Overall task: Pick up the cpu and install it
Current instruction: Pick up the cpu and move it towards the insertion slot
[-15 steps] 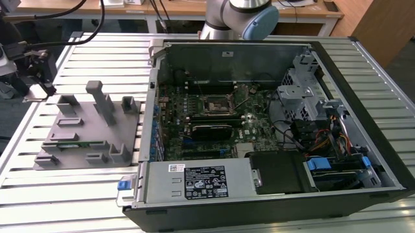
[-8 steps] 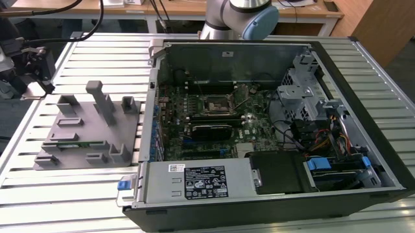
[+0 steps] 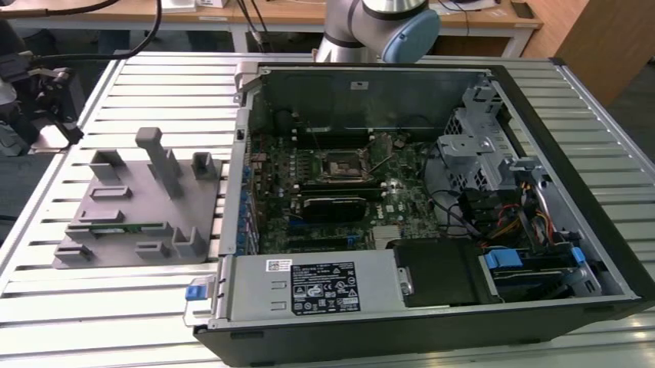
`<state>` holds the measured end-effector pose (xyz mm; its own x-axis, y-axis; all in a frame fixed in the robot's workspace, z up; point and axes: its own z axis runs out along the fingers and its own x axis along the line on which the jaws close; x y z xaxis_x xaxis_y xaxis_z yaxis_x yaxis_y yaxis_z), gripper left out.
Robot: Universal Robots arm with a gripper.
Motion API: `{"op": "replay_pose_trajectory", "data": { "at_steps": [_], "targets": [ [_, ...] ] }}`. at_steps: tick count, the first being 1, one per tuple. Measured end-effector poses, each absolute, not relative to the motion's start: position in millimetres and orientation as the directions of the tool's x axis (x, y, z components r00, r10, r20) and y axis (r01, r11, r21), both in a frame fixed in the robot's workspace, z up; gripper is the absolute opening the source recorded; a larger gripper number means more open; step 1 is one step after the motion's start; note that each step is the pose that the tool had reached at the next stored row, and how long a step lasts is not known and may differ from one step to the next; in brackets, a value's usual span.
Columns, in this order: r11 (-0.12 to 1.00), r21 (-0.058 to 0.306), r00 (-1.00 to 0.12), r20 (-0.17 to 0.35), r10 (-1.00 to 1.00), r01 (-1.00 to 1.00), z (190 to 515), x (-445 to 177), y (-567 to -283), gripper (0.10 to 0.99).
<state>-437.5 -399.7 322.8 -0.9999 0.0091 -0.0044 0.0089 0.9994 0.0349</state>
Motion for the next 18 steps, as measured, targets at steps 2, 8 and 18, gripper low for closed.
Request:
{"op": "replay_pose_trajectory", "data": {
  "at_steps": [2, 8, 18],
  "targets": [
    [0.999, 0.035, -1.0, -0.004, 0.009, 0.009, 324.8, -437.5, -399.7, 0.541],
    [0.999, 0.035, -1.0, -0.004, 0.009, 0.009, 328.6, -437.5, -399.7, 0.541],
    [0.999, 0.035, -1.0, -0.004, 0.009, 0.009, 336.0, -437.5, -399.7, 0.541]
  ]
}}
